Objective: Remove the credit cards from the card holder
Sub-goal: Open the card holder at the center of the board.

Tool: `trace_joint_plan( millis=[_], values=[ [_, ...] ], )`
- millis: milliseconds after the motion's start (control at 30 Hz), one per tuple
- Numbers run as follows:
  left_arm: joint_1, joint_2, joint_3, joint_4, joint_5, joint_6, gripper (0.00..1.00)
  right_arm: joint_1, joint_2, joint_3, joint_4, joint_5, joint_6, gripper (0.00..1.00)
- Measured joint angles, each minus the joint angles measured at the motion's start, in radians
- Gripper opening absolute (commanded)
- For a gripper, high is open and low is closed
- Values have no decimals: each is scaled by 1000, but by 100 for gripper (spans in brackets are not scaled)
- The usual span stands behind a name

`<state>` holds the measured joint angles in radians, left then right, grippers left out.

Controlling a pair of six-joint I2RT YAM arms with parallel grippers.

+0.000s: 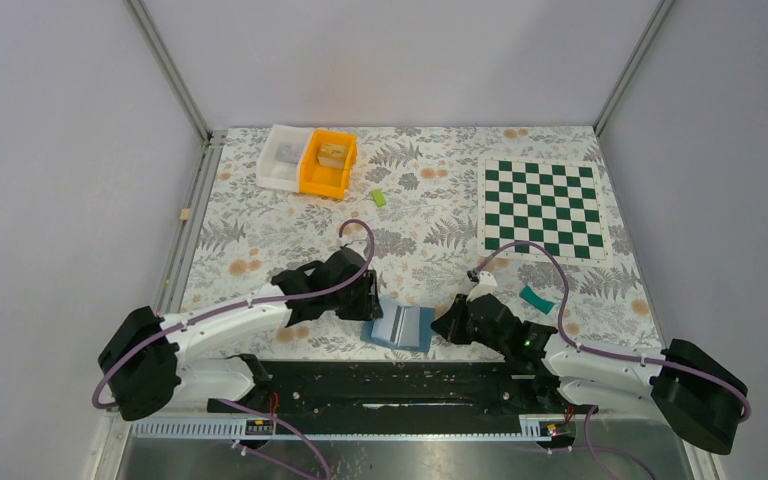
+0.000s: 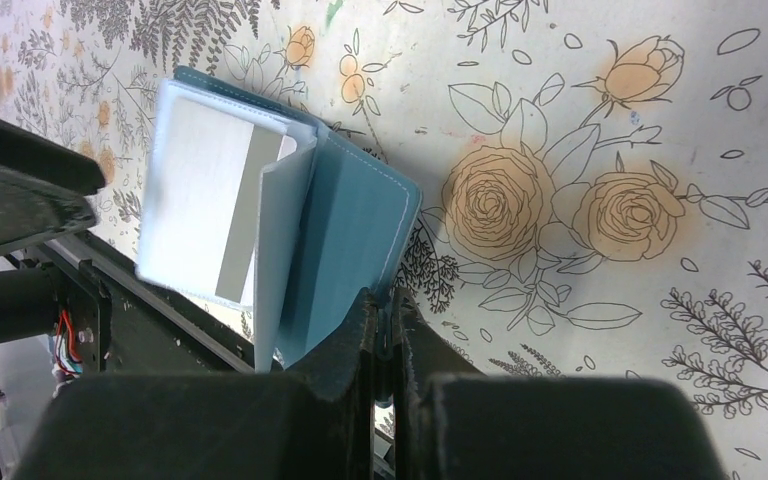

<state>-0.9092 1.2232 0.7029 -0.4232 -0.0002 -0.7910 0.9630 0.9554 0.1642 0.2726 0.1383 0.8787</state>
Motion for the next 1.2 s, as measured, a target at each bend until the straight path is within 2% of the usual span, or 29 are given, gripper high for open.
trace_joint_plan(
  millis=[233,367,633,733,967,1200],
  values=[
    [0,-83,17,63,99,10,38,0,-10,5,-9,0,-18,0],
    [0,-60,22,97,125,19,35,0,-9,14,-13,3,-31,1],
    [0,109,20,122,134,27,34,-7,-12,78,-110,2,-76,34],
    [0,122,7,170,172,26,34,-8,-59,134,-187,0,-82,38],
    [0,131,-9,301,264,12,34,-9,-178,256,-313,-20,-73,37],
    [3,186,-30,364,295,-13,33,-10,-113,287,-271,-133,-8,25]
  ],
)
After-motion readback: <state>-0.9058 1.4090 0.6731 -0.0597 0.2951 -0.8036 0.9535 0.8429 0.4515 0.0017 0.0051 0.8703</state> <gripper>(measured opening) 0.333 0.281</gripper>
